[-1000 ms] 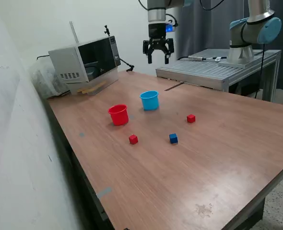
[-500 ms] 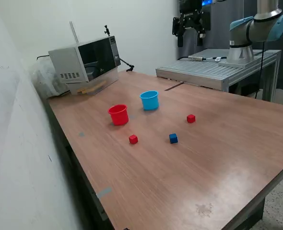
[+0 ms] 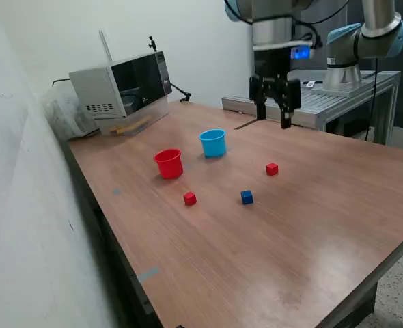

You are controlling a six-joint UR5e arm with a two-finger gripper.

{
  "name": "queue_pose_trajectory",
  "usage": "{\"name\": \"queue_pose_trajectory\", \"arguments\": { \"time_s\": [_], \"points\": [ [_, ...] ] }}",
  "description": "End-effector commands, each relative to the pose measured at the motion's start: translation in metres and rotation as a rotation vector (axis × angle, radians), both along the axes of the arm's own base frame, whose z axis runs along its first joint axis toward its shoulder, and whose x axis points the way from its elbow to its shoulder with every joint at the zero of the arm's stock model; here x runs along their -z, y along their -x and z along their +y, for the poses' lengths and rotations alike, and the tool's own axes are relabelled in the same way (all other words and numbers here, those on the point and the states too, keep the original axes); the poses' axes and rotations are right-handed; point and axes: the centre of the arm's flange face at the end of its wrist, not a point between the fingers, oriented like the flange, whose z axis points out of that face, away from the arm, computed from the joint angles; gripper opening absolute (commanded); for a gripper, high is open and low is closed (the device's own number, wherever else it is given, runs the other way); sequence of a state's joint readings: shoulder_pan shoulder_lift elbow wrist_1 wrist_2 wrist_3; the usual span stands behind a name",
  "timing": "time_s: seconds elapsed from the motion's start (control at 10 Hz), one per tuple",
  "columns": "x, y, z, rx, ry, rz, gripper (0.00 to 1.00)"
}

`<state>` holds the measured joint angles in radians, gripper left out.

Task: Place red objects in the red bin, and blue objects in the blue bin.

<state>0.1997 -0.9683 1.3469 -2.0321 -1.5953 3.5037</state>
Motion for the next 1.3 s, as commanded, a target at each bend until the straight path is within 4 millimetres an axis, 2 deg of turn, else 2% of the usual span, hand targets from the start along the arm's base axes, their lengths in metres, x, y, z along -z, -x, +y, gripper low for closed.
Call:
{"name": "queue_pose_trajectory", "arguments": {
  "time_s": [0.0, 0.1, 0.2, 0.4, 0.6, 0.8, 1.2],
  "points": [
    [0.099, 0.026, -0.008, 0.029, -0.044, -0.055, 1.0],
    [0.131, 0.038, -0.001, 0.042, -0.045, -0.061, 1.0],
    [0.141, 0.051, 0.018, 0.069, -0.041, -0.046, 1.0],
    [0.146, 0.077, 0.049, 0.115, -0.036, 0.006, 1.0],
    [0.15, 0.088, 0.062, 0.134, -0.033, 0.025, 1.0],
    [0.152, 0.085, 0.062, 0.133, -0.033, 0.028, 1.0],
    [0.155, 0.067, 0.018, 0.072, -0.027, 0.014, 1.0]
  ]
}}
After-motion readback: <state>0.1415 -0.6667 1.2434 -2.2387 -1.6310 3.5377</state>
